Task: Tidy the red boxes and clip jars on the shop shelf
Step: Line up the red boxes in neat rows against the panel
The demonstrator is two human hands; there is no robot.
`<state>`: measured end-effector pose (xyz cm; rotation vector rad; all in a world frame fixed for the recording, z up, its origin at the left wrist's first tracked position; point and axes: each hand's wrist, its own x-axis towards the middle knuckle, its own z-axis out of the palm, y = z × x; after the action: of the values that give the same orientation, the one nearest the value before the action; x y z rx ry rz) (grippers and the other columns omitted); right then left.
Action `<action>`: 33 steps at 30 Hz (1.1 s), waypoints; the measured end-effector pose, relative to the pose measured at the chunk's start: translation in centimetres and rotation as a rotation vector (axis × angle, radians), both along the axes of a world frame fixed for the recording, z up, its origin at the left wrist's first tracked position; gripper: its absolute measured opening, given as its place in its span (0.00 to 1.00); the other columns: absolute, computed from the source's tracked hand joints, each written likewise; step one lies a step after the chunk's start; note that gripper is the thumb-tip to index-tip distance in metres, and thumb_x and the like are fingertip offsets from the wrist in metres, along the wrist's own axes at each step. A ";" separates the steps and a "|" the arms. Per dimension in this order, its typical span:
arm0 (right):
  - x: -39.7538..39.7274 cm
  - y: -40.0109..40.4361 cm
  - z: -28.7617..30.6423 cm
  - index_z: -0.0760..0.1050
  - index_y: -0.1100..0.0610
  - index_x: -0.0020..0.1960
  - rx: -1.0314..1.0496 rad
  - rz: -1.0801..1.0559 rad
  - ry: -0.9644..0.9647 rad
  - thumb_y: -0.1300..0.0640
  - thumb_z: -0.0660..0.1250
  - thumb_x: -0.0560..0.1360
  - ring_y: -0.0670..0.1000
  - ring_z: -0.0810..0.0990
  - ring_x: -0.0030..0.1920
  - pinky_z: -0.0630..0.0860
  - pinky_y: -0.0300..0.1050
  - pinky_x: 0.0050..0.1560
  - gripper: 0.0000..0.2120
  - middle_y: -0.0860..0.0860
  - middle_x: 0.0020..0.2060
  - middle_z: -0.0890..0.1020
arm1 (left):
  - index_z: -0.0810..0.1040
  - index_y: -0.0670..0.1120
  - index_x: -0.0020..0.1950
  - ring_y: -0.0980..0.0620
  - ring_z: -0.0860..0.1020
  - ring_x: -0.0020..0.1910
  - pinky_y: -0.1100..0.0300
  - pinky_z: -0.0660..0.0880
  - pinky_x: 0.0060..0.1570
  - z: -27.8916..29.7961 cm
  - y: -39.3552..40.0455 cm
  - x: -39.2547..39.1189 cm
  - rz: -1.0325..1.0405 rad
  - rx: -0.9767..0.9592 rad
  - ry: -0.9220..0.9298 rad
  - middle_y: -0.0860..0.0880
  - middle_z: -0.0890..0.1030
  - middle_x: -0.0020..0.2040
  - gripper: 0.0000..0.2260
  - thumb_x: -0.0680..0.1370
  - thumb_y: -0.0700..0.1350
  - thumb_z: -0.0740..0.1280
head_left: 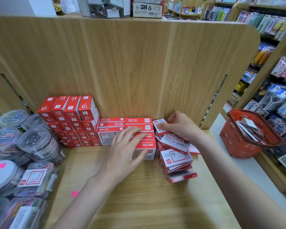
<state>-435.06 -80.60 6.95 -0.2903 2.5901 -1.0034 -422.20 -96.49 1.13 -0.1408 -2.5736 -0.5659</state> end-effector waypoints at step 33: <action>5.0 7.2 -0.3 0.72 0.52 0.42 -0.111 0.114 0.232 0.58 0.75 0.66 0.49 0.77 0.34 0.74 0.42 0.36 0.12 0.50 0.38 0.81 | 0.73 0.49 0.63 0.62 0.68 0.58 0.74 0.60 0.58 -1.0 5.8 3.2 -0.303 0.191 -0.213 0.60 0.72 0.58 0.27 0.71 0.65 0.60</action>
<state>-430.02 -73.42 6.66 -0.6092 2.6878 -1.1343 -418.99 -90.65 0.09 -0.4304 -2.7019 -0.9829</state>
